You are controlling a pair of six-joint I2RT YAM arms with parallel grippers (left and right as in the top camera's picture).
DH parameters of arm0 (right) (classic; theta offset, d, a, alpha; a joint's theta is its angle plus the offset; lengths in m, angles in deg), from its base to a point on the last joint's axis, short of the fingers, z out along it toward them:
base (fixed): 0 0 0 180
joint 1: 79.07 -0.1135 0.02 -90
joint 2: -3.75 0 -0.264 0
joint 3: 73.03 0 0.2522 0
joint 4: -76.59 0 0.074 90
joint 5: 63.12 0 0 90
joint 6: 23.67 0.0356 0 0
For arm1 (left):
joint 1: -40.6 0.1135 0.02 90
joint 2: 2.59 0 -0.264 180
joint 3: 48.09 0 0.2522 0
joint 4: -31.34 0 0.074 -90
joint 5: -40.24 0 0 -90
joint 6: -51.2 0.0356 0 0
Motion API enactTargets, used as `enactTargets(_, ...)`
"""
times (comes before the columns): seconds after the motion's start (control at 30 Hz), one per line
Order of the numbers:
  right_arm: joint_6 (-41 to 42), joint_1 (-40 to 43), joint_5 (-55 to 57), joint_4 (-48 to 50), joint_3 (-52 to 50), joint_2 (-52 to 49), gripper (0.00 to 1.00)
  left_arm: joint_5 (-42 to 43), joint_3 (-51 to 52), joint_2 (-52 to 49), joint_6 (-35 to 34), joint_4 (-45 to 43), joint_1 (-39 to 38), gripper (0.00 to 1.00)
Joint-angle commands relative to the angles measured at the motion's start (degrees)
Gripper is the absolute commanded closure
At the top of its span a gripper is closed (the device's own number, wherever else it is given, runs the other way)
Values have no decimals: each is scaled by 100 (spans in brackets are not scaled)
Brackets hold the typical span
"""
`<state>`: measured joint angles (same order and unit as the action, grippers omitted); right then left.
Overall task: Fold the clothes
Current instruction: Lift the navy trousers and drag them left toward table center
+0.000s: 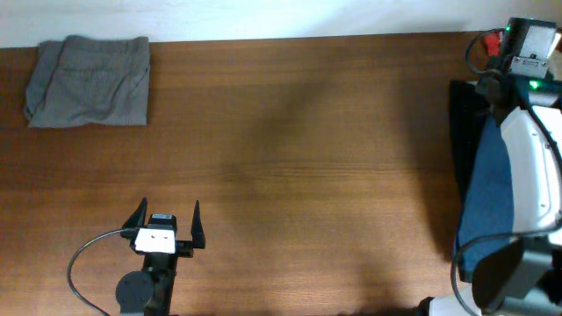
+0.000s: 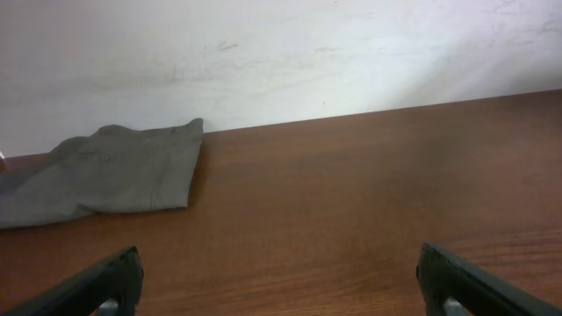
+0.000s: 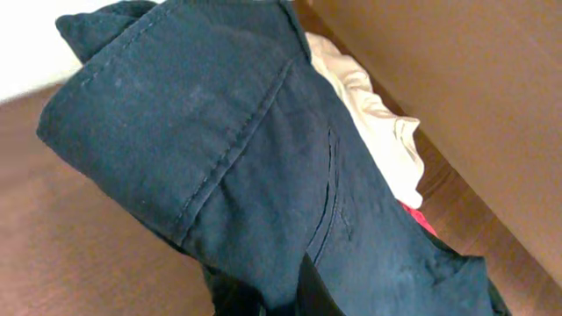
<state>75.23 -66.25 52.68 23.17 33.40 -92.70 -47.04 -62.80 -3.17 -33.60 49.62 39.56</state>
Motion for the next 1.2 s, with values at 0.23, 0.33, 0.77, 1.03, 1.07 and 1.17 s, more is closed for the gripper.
enactTargets(0.23, 254, -1235, 35, 608, 28, 1574, 96, -17, 46, 28, 94, 0, 31, 1)
enactTargets(0.33, 254, -1480, 203, 599, 28, 1670, 95, -17, 46, 28, 94, 0, 31, 1)
enactTargets(0.77, 256, -1504, 181, -79, 24, 975, 96, -17, 46, 28, 94, 0, 31, 1)
enactTargets(1.03, 256, -1602, -2087, -133, 24, 35, 96, -17, 46, 28, 94, 0, 31, 1)
enactTargets(1.07, 256, -1679, -2341, -111, 24, -81, 96, -17, 46, 28, 94, 0, 31, 1)
enactTargets(1.17, 254, -1969, -2673, -109, 24, -341, 96, -17, 46, 28, 94, 0, 31, 1)
